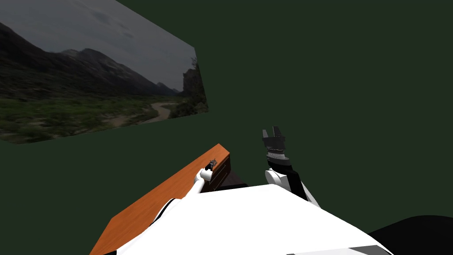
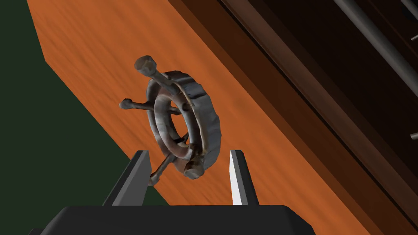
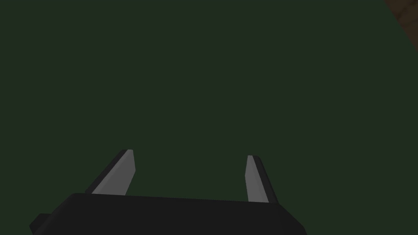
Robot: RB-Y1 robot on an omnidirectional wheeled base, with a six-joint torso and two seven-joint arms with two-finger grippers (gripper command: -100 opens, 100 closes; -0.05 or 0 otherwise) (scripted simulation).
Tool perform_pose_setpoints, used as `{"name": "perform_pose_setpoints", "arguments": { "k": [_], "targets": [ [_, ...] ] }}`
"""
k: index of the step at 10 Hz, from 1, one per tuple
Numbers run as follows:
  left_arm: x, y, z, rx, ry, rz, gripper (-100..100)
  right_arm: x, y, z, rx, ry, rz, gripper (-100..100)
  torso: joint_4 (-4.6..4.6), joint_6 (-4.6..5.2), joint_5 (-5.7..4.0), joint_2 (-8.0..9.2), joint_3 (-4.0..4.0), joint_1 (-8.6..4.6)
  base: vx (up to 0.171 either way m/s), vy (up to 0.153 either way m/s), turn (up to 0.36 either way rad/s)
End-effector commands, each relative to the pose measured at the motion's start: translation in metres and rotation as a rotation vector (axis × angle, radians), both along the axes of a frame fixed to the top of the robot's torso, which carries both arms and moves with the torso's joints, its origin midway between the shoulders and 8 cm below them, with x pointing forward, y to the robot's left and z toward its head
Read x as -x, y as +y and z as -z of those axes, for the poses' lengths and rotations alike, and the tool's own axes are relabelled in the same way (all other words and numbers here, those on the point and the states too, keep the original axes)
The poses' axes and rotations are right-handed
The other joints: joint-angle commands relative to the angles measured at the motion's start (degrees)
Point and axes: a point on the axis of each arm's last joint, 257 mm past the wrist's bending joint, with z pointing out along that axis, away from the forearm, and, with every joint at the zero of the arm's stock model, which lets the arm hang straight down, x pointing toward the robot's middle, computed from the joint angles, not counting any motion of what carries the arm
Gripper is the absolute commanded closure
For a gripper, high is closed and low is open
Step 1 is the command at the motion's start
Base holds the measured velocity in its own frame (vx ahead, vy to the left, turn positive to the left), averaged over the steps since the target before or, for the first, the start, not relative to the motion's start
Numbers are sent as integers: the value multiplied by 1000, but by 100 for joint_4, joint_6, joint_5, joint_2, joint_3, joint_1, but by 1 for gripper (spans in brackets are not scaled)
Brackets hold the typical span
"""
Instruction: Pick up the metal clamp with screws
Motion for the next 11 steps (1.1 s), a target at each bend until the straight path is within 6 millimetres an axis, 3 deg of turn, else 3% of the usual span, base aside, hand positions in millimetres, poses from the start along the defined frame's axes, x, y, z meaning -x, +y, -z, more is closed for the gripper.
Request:
{"name": "perform_pose_setpoints", "arguments": {
  "k": [1,4,5,6,10,11],
  "targets": [
    [0,0,0,0,0,0,100,0,0,0,0,0,0,0,0,0,0,0,0,0,0,0,0],
    [0,0,0,1,0,0,100,0,0,0,0,0,0,0,1,0,-2,1,1,-2,0,0,0],
    [0,0,0,0,0,0,0,0,0,0,0,0,0,0,1,-1,-2,2,1,-2,0,0,0],
    [-5,-2,-5,-1,1,-1,100,0,0,0,0,0,0,0,1,-1,-2,2,2,-2,-36,1,2],
    [-14,-7,-13,-1,1,-1,100,0,0,0,0,0,0,0,7,-1,-2,30,17,2,-54,11,-2],
    [-14,-7,-13,-1,3,-1,0,0,0,0,0,0,0,0,5,-2,-2,20,13,0,-6,1,1]
  ]
}}
